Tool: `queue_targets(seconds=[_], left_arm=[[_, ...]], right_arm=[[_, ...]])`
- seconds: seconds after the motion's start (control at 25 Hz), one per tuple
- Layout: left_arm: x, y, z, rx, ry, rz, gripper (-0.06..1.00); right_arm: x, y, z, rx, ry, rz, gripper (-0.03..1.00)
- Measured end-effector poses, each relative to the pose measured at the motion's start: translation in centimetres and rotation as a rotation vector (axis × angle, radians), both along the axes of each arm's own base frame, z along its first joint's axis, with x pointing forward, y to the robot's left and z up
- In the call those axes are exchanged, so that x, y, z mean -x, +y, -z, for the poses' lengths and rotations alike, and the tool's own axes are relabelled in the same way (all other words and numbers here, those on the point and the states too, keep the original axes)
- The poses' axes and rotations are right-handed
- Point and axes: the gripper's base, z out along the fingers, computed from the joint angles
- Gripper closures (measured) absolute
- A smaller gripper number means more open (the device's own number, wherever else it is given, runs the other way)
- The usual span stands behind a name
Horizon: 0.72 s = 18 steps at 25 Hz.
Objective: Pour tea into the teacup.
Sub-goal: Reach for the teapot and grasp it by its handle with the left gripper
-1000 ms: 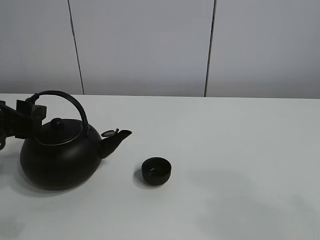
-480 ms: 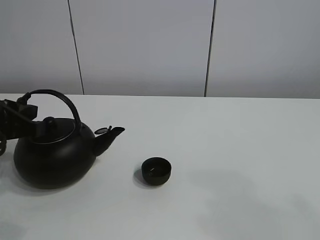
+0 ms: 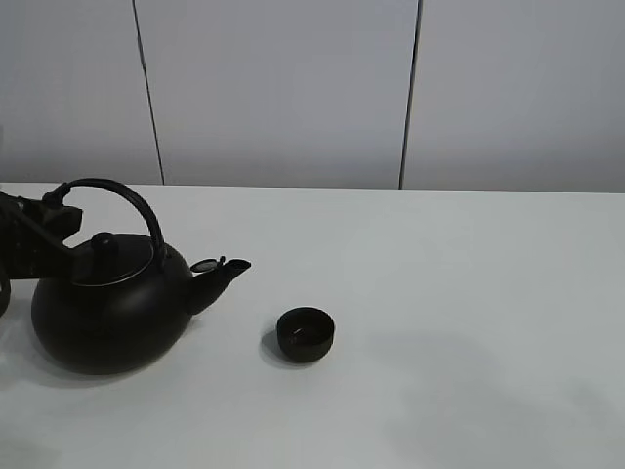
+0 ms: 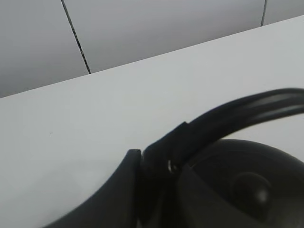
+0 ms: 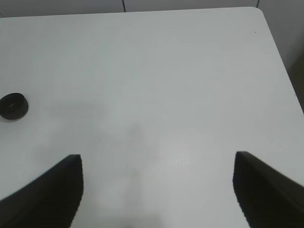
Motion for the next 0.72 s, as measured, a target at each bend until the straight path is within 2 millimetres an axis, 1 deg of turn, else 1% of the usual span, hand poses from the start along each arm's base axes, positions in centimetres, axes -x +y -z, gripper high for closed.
queue_targets(seconds=[0.72], left_arm=[[-0.01,0.02,0.0,-0.008,-0.002,0.004,0.83]], right_arm=[[0.0,0.0,-0.01,0.0,-0.001,0.0,0.38]])
